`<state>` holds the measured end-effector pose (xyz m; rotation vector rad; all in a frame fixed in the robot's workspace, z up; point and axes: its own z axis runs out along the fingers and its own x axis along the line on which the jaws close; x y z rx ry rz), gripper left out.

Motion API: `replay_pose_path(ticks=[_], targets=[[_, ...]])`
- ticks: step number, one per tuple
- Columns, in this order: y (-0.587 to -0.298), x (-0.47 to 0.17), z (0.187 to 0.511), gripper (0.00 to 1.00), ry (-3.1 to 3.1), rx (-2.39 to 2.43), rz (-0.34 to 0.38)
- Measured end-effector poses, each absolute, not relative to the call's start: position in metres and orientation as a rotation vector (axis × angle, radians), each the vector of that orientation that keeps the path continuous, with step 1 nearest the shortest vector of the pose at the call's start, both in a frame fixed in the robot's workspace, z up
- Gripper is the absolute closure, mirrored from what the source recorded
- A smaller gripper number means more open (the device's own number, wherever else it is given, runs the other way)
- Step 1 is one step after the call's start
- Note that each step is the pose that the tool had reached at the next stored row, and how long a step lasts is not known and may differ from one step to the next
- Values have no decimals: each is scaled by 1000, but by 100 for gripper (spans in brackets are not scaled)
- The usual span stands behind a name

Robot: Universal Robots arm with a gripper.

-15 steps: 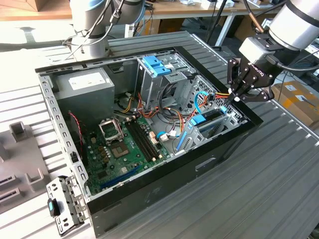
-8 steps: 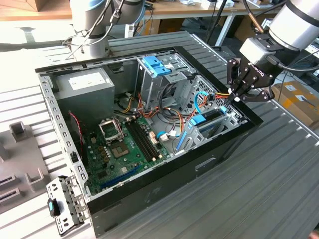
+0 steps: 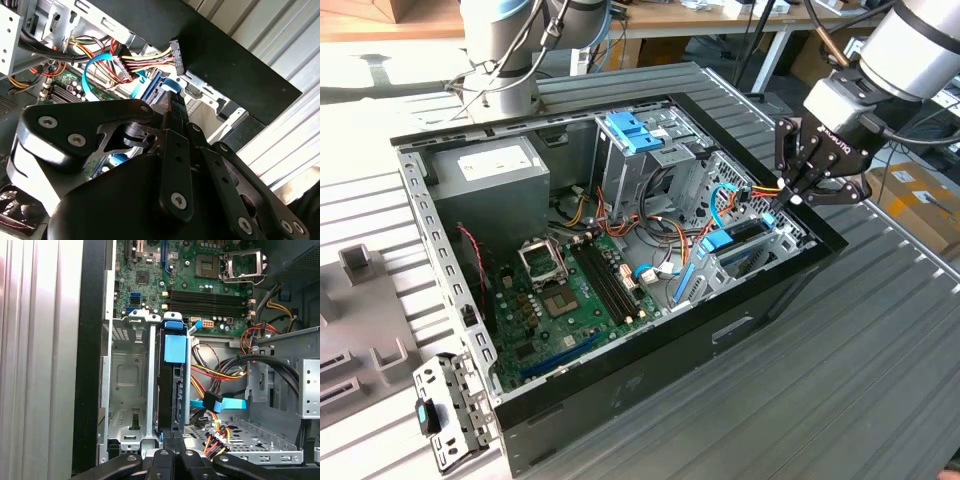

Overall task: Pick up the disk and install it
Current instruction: 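Insert the first disk wire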

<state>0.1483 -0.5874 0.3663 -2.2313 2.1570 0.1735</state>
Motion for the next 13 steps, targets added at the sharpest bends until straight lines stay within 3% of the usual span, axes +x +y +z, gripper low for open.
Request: replay_pose_path(ticks=[13], targets=[[-587, 148, 366, 89, 1978, -2402, 178]])
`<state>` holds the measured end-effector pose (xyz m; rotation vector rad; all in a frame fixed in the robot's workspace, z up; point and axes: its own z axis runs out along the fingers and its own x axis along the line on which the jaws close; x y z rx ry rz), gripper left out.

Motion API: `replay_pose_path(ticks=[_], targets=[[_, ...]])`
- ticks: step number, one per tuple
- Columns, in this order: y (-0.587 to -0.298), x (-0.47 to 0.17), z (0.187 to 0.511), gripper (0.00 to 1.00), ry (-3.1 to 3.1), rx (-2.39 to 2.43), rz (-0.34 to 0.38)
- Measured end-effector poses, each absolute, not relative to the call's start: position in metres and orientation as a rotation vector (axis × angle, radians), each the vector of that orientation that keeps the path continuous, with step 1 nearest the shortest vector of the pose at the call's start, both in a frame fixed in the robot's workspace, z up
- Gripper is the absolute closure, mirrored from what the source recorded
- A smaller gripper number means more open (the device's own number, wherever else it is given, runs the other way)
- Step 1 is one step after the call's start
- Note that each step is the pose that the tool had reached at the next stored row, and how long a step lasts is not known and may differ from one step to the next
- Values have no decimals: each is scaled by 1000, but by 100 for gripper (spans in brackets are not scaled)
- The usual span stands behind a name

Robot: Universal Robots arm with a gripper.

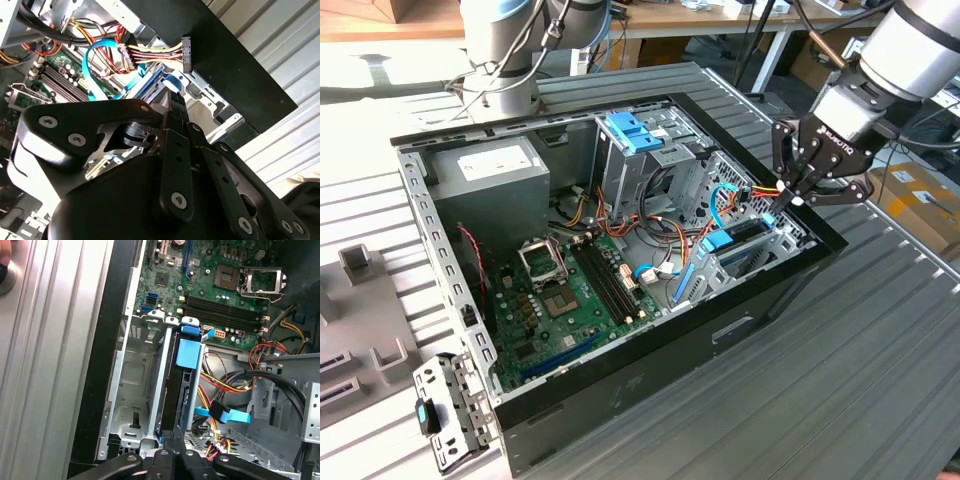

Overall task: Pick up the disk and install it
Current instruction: 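Insert the first disk wire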

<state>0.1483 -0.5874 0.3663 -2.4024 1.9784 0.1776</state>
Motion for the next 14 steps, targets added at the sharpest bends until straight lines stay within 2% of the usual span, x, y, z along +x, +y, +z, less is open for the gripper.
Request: replay_pose_path(ticks=[14], targets=[[-587, 148, 366, 89, 1622, -2675, 182]])
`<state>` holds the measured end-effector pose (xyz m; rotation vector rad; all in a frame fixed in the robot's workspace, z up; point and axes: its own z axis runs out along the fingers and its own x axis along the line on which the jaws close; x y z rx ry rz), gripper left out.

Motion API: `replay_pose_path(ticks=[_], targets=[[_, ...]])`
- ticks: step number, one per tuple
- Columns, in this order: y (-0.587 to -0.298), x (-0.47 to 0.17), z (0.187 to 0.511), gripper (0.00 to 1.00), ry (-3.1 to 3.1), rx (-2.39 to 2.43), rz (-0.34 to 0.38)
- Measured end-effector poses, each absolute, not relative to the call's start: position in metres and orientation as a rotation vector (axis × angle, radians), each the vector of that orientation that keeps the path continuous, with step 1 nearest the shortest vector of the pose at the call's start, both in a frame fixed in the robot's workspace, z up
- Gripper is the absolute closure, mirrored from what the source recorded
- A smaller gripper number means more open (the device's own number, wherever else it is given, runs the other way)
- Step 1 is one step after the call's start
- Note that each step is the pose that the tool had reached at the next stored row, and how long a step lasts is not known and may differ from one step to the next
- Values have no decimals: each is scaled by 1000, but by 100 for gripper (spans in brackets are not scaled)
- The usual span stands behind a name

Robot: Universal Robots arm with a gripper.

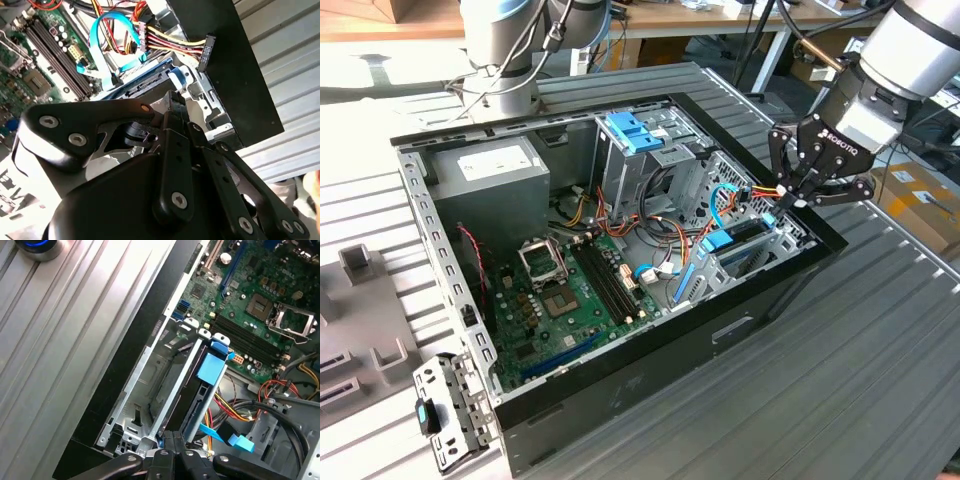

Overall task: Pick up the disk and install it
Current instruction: 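Insert the first disk wire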

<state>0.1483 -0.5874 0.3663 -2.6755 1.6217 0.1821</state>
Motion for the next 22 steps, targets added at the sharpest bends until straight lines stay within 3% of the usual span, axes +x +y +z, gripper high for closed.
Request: replay_pose_path(ticks=[22], targets=[[-587, 148, 366, 89, 946, -3006, 185]])
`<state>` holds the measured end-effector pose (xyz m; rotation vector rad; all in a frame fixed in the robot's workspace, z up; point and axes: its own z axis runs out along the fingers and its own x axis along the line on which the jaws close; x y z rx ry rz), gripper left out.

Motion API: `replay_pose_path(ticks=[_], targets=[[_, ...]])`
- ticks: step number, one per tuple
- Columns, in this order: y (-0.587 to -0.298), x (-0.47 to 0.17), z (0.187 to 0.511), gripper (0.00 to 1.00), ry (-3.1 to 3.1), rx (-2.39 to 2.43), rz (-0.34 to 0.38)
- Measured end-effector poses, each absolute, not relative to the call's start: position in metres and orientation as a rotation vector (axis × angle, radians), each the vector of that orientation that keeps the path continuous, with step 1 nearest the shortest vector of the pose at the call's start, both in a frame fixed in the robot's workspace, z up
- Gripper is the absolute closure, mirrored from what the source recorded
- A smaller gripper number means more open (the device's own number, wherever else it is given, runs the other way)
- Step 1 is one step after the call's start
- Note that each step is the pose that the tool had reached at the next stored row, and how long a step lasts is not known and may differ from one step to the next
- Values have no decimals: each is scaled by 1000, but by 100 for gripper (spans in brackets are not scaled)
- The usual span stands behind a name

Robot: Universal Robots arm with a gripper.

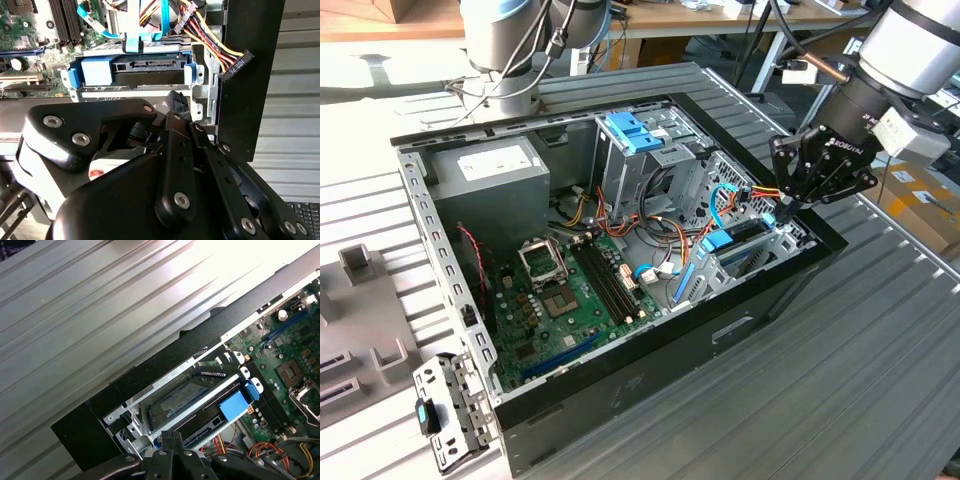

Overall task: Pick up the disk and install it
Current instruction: 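Insert the first disk wire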

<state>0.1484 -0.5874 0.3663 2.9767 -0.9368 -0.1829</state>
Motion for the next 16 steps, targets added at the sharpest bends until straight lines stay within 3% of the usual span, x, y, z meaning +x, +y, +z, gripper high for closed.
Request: replay_pose_path(ticks=[7, 9, 10, 11, 12, 13, 16], targets=[[-587, 148, 366, 89, -937, 2977, -183], [-587, 148, 366, 83, -937, 2977, -183], [-587, 148, 366, 71, -936, 2977, -183], [-587, 148, 366, 64, -936, 2977, -183], [-587, 148, 366, 64, -936, 2977, -183], [-587, 148, 366, 58, -936, 2977, -183], [-587, 150, 366, 58, -940, 2976, -183]])
